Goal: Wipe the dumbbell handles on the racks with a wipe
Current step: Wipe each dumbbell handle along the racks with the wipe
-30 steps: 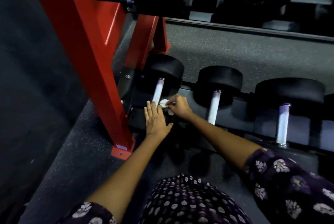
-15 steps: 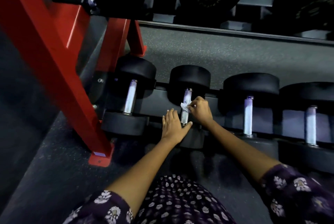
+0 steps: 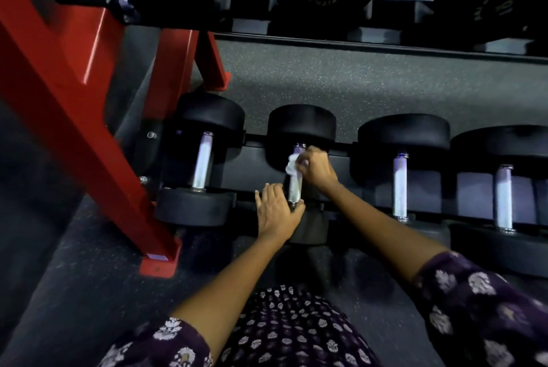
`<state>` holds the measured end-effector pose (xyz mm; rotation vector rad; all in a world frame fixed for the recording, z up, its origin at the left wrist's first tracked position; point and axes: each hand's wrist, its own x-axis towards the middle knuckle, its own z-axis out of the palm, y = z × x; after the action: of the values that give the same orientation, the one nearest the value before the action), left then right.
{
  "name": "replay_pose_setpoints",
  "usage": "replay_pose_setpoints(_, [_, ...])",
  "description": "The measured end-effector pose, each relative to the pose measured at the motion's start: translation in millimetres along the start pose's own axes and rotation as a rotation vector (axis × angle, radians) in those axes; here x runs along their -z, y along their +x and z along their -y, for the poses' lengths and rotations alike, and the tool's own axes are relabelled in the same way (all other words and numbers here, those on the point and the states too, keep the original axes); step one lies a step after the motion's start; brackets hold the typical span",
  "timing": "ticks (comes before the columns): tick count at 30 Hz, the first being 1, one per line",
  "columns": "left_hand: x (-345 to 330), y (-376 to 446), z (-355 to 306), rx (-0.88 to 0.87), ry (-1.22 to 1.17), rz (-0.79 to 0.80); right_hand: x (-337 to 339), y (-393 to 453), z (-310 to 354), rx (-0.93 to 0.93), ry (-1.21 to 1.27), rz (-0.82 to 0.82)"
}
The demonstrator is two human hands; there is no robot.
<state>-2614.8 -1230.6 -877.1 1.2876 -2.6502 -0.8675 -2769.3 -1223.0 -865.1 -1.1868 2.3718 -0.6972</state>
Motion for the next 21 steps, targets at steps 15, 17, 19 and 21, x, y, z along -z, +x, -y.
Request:
replay_pose_setpoints(15, [9, 2, -4, 0.027, 0.055, 0.140, 5, -5, 11, 0.014, -0.307, -0.124])
replay_pose_setpoints(17, [9, 2, -3, 0.030, 0.062, 0.152, -9, -24, 2, 0.019, -0.278, -0.040])
replay_pose_setpoints(19, [8, 4, -2, 0.029, 0.064, 0.140, -16, -41, -7, 0.037, -0.229, 0.053])
replay_pose_setpoints(21, [8, 4, -2, 0.025, 0.063, 0.132, -12, -35, -8, 0.010, -0.116, 0.037])
